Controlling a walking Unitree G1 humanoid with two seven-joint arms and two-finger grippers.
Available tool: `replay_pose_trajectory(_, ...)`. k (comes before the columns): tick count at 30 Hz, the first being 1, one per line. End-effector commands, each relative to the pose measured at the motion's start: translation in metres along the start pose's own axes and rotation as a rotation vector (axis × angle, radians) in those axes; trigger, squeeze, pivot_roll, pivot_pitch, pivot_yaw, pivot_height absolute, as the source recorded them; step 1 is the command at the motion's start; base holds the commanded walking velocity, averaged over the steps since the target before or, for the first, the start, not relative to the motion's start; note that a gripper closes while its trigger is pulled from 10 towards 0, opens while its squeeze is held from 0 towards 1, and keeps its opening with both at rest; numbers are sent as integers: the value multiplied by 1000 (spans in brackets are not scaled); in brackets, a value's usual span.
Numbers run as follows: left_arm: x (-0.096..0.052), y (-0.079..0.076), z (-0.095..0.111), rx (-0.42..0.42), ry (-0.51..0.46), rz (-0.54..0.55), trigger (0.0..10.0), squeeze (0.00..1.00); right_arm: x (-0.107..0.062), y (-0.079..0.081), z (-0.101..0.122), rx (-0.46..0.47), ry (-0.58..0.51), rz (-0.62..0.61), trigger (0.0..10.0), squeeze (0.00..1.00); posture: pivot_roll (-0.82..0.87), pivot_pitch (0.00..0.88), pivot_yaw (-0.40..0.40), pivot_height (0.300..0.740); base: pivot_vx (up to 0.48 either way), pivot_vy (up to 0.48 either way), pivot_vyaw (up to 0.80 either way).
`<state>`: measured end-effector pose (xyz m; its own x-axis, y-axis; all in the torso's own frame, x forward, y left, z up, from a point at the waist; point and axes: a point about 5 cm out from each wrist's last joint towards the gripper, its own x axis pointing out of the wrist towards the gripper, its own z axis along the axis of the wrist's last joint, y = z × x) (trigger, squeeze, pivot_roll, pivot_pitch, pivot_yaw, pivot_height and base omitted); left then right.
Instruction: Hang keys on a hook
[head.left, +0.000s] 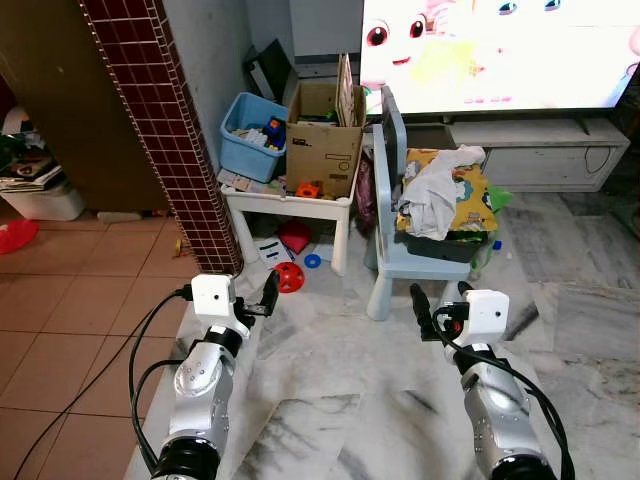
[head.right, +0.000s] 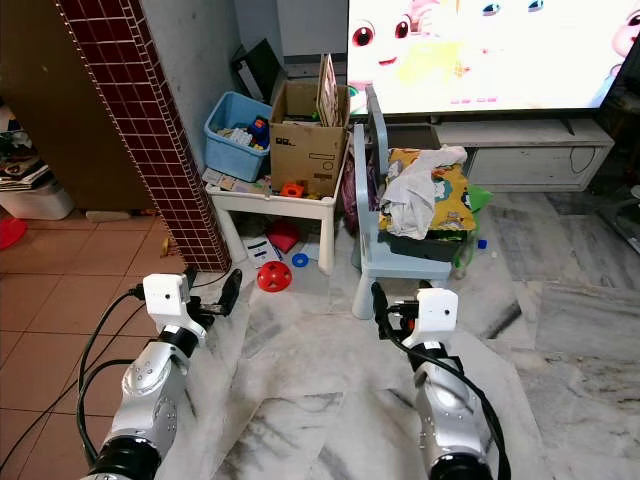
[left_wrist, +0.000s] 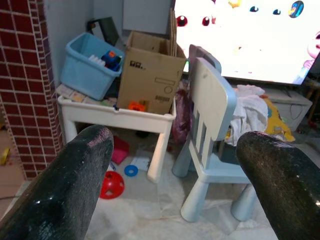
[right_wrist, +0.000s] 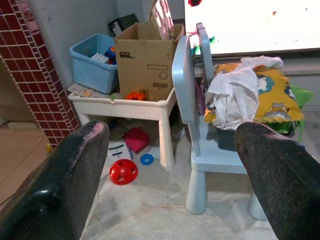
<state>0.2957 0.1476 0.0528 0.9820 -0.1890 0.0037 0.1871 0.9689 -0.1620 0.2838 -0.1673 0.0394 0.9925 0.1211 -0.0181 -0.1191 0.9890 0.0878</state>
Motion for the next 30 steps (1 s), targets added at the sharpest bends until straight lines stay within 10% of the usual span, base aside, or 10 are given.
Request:
replay_pose_trajectory(1,0,0,3,0,-5,3,10000,0,0,1,2,-3,-5,4,10000,0,-57,0,35,740,0,0,0)
replay_pose_trajectory(30,-2,4,7,-21,2,24,10000,0,-5,-5,5,-12,8,-34,10000,0,-60,0,30,740,0,-363,0)
